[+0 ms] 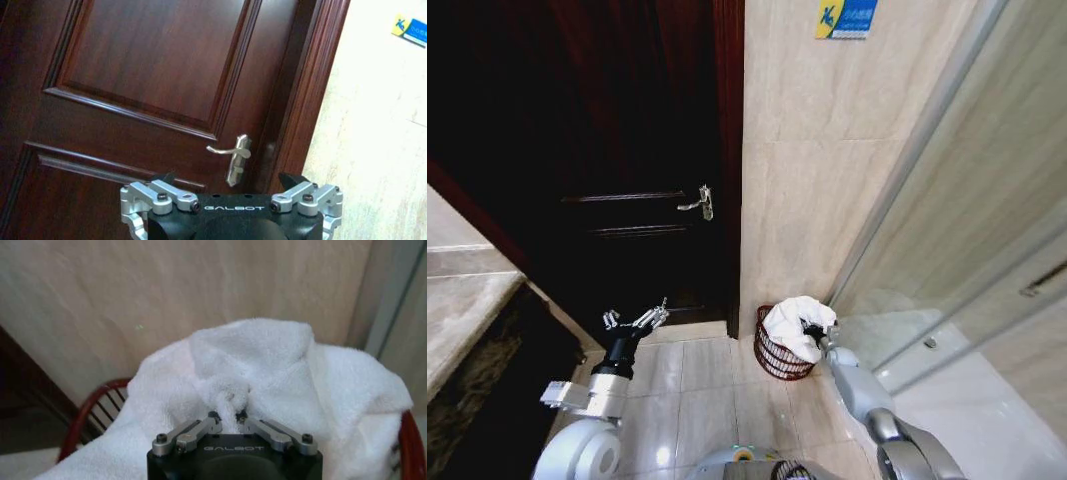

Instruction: Discard the used towel into the hamper.

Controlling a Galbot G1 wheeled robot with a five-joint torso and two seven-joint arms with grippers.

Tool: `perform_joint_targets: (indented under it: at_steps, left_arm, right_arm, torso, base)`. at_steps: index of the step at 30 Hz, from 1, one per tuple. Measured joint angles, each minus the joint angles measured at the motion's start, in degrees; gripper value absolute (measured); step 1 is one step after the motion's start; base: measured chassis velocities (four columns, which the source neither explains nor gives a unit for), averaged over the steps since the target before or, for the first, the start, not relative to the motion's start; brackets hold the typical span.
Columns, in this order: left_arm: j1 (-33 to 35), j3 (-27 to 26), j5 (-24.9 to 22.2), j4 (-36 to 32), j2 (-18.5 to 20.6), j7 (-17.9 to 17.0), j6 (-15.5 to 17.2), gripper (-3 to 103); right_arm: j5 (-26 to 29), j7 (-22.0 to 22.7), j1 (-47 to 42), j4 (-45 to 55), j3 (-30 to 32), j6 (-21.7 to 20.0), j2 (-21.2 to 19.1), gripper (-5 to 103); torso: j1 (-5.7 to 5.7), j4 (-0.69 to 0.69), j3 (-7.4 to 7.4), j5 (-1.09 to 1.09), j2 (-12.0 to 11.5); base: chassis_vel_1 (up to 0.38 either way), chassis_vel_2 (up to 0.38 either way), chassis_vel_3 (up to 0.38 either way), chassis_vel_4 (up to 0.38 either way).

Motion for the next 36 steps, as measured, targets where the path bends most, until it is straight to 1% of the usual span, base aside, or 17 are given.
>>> perform_joint_targets:
  at_steps: [2, 4, 5, 9, 10, 12, 19, 27, 36]
  left_arm:
    - [0.0, 0.0, 0.0, 0.0, 0.0, 0.0, 0.0, 100]
    - [0.0, 0.0, 0.0, 0.0, 0.0, 0.0, 0.0, 100]
    - [0.0, 0.0, 0.0, 0.0, 0.0, 0.0, 0.0, 100]
    - [0.0, 0.0, 0.0, 0.0, 0.0, 0.0, 0.0, 100]
    - [0.0, 0.0, 0.0, 0.0, 0.0, 0.0, 0.0, 100]
    - [0.0, 0.0, 0.0, 0.0, 0.0, 0.0, 0.0, 100]
    - [0.0, 0.0, 0.0, 0.0, 0.0, 0.0, 0.0, 100]
    - [0.0, 0.0, 0.0, 0.0, 0.0, 0.0, 0.0, 100]
    - [0.0, 0.0, 0.0, 0.0, 0.0, 0.0, 0.0, 100]
  right_arm:
    - [-0.7, 0.0, 0.4, -1.0, 0.5, -0.5, 0.1, 7]
    - [-2.8, 0.0, 1.5, -4.0, 2.3, -1.2, 0.6, 7]
    - [-2.8, 0.0, 1.5, -4.0, 2.3, -1.2, 0.6, 7]
    - [-8.9, -0.6, 3.5, -9.4, 7.1, -1.5, 1.5, 7]
    - [-8.9, -0.6, 3.5, -9.4, 7.1, -1.5, 1.5, 7]
    - [-10.9, -0.6, 3.8, -10.8, 8.9, -2.2, 2.1, 7]
    - [-12.3, -0.2, 3.9, -11.8, 10.0, -3.5, 2.4, 7]
    - [-12.1, 0.6, 3.9, -11.0, 9.7, -3.1, 2.3, 7]
    - [-13.0, -0.3, 3.3, -8.5, 10.2, -4.1, 2.5, 7]
  torso:
    - [-0.02, 0.0, -0.01, 0.0, 0.0]
    - [-0.08, 0.0, -0.02, 0.02, 0.0]
    - [-0.08, 0.0, -0.02, 0.02, 0.0]
    - [-0.1, 0.0, -0.04, 0.0, 0.0]
    - [-0.1, 0.0, -0.04, 0.0, 0.0]
    - [-0.09, 0.0, -0.03, -0.01, 0.0]
    - [-0.05, 0.0, -0.02, 0.0, 0.0]
    - [-0.06, 0.0, -0.01, 0.03, 0.0]
    - [-0.06, 0.0, -0.01, 0.02, 0.0]
  base:
    - [-0.063, 0.018, 0.021, -0.025]
    - [0.019, -0.019, -0.014, 0.027]
    - [0.037, -0.037, -0.028, 0.055]
    - [0.032, -0.038, -0.04, 0.038]
    - [0.0, 0.0, 0.0, 0.0]
    - [0.0, 0.0, 0.0, 0.0]
    - [0.0, 0.0, 0.0, 0.0]
    - [0.0, 0.0, 0.0, 0.0]
    - [0.0, 0.0, 0.0, 0.0]
